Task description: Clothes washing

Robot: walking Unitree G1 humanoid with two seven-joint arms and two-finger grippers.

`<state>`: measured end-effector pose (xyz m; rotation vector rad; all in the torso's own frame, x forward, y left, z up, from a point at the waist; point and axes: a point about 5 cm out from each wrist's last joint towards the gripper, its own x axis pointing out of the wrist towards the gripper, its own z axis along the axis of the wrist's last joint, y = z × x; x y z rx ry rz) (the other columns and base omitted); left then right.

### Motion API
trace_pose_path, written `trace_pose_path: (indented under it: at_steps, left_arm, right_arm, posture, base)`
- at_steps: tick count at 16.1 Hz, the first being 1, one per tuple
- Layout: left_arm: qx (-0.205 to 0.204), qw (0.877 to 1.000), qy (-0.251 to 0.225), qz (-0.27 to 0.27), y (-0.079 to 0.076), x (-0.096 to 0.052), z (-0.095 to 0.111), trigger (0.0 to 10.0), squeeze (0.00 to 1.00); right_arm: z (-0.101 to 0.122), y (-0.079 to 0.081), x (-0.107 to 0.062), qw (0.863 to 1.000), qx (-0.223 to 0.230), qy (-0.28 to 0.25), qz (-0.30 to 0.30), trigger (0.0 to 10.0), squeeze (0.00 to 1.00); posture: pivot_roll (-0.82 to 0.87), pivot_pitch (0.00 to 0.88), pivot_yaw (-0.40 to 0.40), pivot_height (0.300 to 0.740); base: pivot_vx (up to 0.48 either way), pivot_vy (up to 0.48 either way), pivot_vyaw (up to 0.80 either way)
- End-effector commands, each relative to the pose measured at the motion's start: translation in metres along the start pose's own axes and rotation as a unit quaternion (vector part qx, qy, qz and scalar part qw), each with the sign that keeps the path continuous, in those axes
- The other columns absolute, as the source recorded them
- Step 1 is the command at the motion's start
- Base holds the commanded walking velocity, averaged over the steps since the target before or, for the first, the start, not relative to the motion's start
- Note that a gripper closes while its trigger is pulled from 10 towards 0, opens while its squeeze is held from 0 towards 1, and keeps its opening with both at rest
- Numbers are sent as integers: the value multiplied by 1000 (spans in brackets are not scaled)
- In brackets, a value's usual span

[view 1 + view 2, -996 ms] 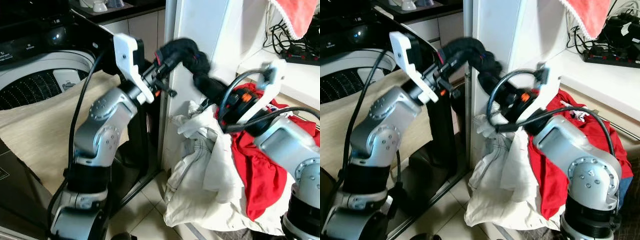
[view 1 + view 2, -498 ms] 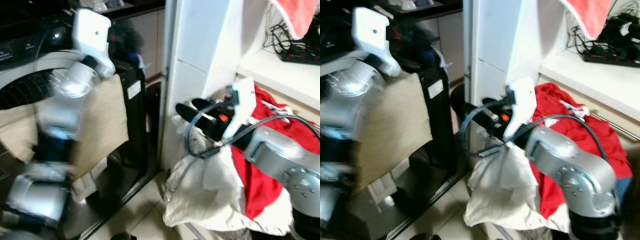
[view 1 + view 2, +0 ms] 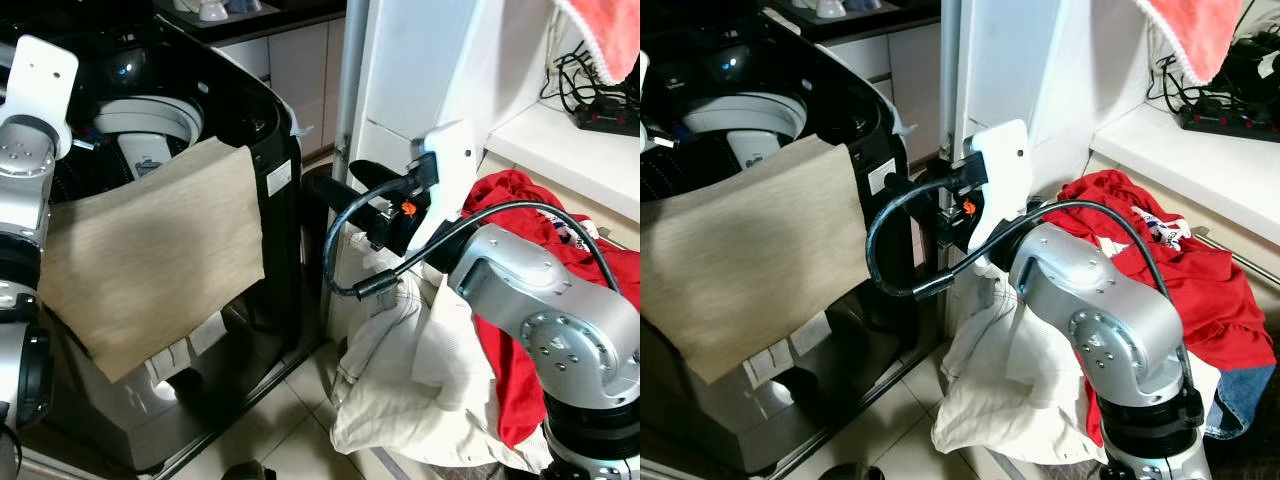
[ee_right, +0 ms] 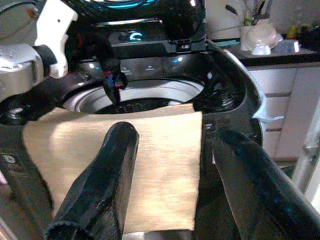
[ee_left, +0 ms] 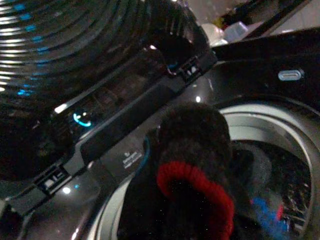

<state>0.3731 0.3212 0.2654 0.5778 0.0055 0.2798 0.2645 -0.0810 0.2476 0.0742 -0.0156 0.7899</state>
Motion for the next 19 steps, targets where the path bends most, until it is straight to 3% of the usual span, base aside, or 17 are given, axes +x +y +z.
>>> trace_pose_path:
  at_steps: [1, 4, 12, 13, 14, 15, 16, 18, 19]
  left_arm:
    - [-4, 1000, 3, -12, 4, 2, -2, 10000, 1000]
    - [9, 1000, 11, -19, 2, 3, -10, 10000, 1000]
    - [-33, 999, -6, -41, -4, 4, -9, 10000, 1000]
    - [-87, 993, -46, -69, -13, 5, 3, 10000, 1000]
    - [-141, 980, -88, -107, -25, 5, 16, 10000, 573]
    - [-175, 968, -117, -134, -32, 4, 25, 10000, 0]
    - [-235, 930, -180, -219, -63, -6, 45, 10000, 0]
    - [-246, 902, -217, -282, -97, -22, 58, 10000, 0]
    - [-227, 900, -222, -298, -114, -29, 59, 10000, 0]
  right_arm:
    - [7, 3, 5, 1000, -22, -22, 7, 10000, 0]
    - [7, 7, 6, 999, -33, -26, 19, 10000, 0]
    - [2, -1, 6, 999, -37, -18, -6, 10000, 0]
    - [-1, -16, 7, 997, -27, -13, -69, 10000, 0]
    - [-5, -31, 6, 992, -21, -4, -128, 10000, 0]
    - [-9, -41, 5, 986, -17, 3, -166, 10000, 0]
    - [-22, -73, -4, 960, -44, 41, -273, 10000, 0]
    - [-33, -98, -17, 936, -60, 61, -341, 10000, 0]
    - [-37, -110, -24, 924, -59, 67, -371, 10000, 0]
  posture:
    - [-126, 0, 26, 740]
    - [-126, 0, 24, 740]
    - [-126, 0, 22, 740]
    - [-125, 0, 22, 740]
    - [-125, 0, 22, 740]
    - [-125, 0, 22, 740]
    - [-122, 0, 22, 740]
    - [-120, 0, 22, 740]
    - [-119, 0, 22, 740]
  base:
    - [0, 0, 0]
    - [0, 0, 0]
    - [0, 0, 0]
    - [0, 0, 0]
    - [0, 0, 0]
    - [0, 0, 0]
    - [0, 0, 0]
    - [0, 0, 0]
    - [0, 0, 0]
